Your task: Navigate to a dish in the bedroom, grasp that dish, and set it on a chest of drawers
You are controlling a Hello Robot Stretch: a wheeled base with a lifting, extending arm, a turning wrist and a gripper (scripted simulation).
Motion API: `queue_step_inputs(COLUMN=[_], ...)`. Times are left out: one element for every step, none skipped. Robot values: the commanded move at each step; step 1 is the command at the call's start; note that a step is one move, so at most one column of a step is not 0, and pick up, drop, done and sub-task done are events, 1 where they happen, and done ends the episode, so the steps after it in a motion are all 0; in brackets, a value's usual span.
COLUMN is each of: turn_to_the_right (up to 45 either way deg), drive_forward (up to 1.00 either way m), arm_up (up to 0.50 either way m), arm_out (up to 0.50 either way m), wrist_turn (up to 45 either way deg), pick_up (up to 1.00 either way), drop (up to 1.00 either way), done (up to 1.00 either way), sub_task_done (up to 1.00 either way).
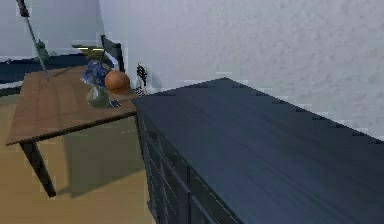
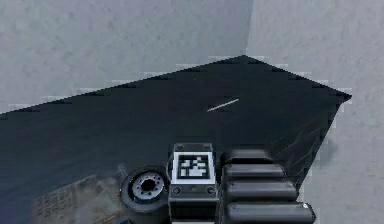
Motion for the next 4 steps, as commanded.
queue_step_inputs(turn_to_the_right=[3.0, 0.0, 0.0, 0.0], drive_forward=[0.0, 0.0, 0.0, 0.0], arm_up=[0.0, 0.0, 0.0, -0.12], arm_out=[0.0, 0.3, 0.0, 0.0], wrist_turn=[0.0, 0.0, 39.0, 0.0], pick_up=[0.0, 0.0, 0.0, 0.0], drop=[0.0, 0.0, 0.0, 0.0], done=[0.0, 0.0, 0.0, 0.0], sub_task_done=[0.0, 0.0, 0.0, 0.0])
